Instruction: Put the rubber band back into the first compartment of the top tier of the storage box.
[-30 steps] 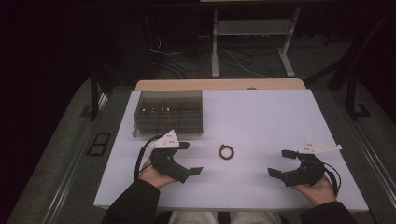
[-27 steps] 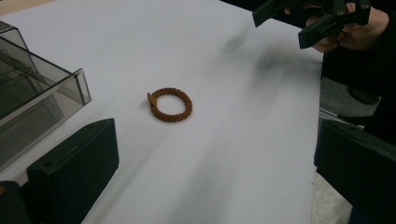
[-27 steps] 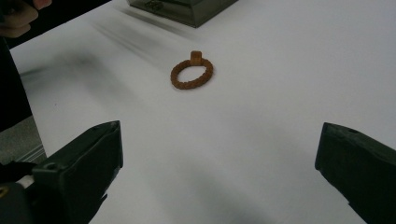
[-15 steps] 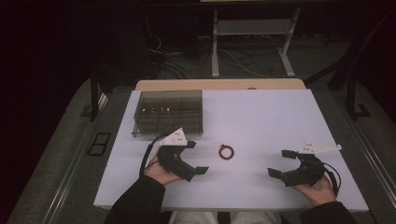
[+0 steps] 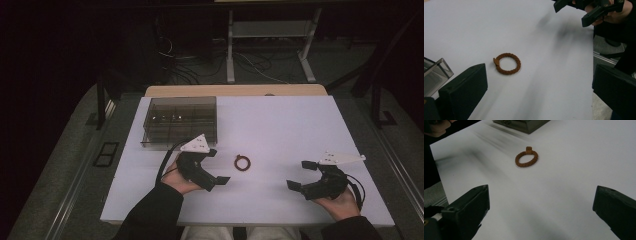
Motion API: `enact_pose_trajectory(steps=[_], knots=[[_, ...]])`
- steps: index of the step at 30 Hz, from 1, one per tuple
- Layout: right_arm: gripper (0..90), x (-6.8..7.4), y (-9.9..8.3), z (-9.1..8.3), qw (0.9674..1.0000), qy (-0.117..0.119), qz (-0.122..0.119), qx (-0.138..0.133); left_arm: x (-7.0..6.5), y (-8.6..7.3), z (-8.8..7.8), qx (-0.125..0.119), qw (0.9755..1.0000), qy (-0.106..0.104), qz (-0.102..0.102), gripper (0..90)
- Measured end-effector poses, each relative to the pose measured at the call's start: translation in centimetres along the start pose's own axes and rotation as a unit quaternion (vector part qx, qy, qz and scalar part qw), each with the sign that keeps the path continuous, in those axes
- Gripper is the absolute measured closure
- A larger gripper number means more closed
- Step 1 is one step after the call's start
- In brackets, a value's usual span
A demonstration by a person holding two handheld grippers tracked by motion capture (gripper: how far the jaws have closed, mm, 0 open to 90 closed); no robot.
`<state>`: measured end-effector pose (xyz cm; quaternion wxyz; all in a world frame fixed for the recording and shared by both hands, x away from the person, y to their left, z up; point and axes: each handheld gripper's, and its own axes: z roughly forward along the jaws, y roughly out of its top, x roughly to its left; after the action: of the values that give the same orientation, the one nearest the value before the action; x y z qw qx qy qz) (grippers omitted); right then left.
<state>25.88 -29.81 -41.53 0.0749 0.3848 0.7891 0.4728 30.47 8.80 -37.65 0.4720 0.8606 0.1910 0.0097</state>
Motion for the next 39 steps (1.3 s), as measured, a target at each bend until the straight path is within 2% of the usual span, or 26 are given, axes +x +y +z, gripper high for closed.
enact_pose_trajectory(steps=[22, 39], knots=[[0.2, 0.0, 0.0, 0.0, 1.0, 0.0, -0.001, 0.001, 0.2, 1.4, 3.1, 0.029, 0.9993, -0.02, 0.012, 0.0], [0.2, 0.0, 0.0, 0.0, 1.0, 0.0, -0.001, 0.001, 0.5, 2.1, 5.6, 0.052, 0.9982, -0.024, 0.02, 0.0]])
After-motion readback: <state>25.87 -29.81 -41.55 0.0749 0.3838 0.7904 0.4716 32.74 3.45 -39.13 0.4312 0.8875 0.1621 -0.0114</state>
